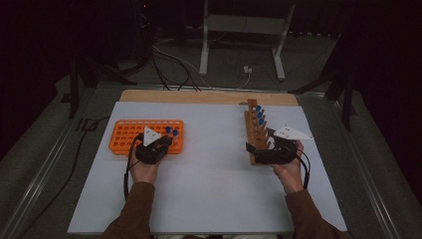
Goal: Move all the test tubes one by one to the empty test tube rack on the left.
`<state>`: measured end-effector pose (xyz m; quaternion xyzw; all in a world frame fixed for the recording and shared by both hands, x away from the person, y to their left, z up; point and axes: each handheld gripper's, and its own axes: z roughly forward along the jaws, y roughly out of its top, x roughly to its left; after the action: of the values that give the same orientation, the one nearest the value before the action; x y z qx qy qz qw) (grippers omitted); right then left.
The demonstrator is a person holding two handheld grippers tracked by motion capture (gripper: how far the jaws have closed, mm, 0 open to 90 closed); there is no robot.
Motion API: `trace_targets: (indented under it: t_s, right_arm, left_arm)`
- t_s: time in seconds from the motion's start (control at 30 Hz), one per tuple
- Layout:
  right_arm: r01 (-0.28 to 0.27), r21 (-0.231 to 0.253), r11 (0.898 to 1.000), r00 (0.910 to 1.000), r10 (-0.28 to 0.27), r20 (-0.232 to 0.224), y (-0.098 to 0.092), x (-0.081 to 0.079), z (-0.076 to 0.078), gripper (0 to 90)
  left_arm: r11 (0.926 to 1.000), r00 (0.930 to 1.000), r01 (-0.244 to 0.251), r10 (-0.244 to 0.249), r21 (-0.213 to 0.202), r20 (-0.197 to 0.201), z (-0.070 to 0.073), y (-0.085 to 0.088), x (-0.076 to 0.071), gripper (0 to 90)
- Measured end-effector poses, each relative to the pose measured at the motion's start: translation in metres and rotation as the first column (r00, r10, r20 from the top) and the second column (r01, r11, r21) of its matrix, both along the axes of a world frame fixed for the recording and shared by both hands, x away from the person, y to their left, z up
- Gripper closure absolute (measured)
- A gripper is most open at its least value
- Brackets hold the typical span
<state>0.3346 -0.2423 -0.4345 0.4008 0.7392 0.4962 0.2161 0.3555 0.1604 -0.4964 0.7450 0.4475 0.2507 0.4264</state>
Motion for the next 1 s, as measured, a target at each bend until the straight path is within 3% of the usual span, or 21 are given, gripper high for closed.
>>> trace_targets:
  t_s: [0.47, 0.73, 1.0]
  right_arm:
    - [-0.003, 0.001, 1.000, 1.0000, 0.003, 0.000, 0.000, 0.000, 0.000, 0.0]
    - [0.002, 0.000, 1.000, 1.0000, -0.002, 0.002, -0.002, 0.002, 0.000, 0.0]
    - [0.007, -0.009, 1.000, 1.0000, -0.007, 0.006, -0.003, 0.004, 0.001, 0.0]
  left_arm:
    - [1.0000, 0.9999, 0.002, -0.002, 0.004, -0.013, -0.003, 0.001, -0.002, 78.0]
    - [0.9994, 0.9997, 0.007, -0.008, -0.033, -0.021, -0.002, 0.007, -0.005, 71.4]
    - [0.9933, 0.9998, 0.017, -0.017, -0.114, 0.008, 0.011, 0.017, -0.015, 58.9]
